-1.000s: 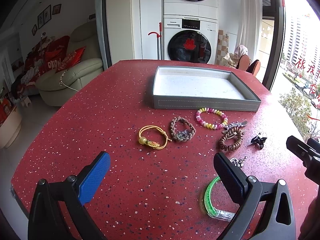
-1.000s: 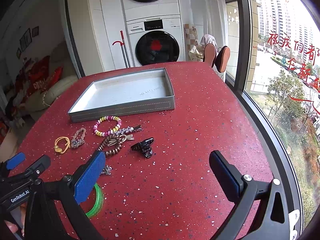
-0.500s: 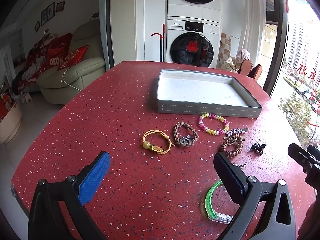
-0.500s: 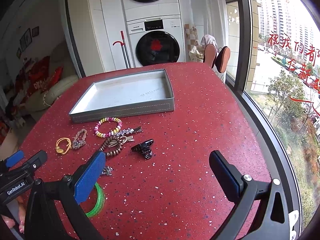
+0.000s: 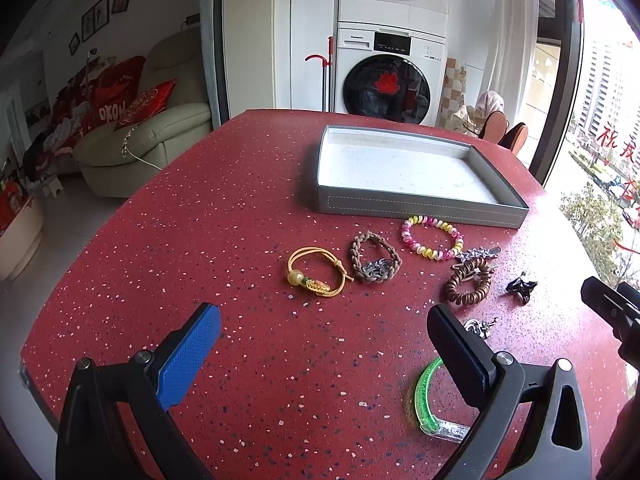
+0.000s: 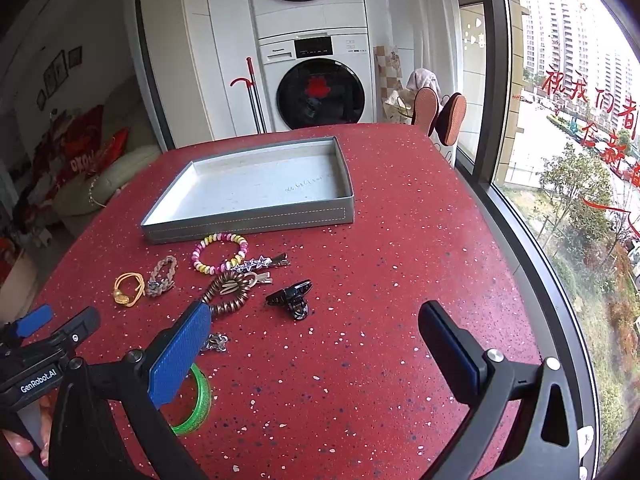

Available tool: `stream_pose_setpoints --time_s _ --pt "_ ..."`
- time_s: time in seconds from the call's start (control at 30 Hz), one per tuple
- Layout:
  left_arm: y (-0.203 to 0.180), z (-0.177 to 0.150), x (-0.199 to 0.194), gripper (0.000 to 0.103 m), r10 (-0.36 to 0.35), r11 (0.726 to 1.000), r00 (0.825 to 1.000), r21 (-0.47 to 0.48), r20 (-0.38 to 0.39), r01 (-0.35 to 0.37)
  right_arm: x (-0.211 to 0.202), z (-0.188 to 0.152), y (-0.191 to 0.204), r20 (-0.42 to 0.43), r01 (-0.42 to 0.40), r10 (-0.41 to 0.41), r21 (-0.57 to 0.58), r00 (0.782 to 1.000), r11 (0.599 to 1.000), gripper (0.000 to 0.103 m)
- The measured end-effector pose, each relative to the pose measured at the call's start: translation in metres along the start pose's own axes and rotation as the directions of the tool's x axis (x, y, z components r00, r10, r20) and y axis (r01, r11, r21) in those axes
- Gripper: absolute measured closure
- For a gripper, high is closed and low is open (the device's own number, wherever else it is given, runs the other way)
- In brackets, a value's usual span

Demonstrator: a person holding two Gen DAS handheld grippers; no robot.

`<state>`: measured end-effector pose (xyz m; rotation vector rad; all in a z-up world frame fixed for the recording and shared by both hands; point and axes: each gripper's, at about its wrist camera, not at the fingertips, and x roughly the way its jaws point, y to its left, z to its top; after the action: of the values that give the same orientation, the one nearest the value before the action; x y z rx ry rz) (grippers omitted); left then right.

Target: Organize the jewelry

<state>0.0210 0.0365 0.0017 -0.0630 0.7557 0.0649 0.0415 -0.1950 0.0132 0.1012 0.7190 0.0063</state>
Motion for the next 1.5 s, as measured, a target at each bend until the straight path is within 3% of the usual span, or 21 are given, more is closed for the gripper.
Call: stream_pose_setpoints --time_s 1.5 --pt "-0.004 0.001 0.007 0.000 0.038 0.995 0.999 0.088 -0.008 -0.037 0.007 0.009 -0.002 -0.039 -0.004 0.004 0.011 0.999 1.000 0.000"
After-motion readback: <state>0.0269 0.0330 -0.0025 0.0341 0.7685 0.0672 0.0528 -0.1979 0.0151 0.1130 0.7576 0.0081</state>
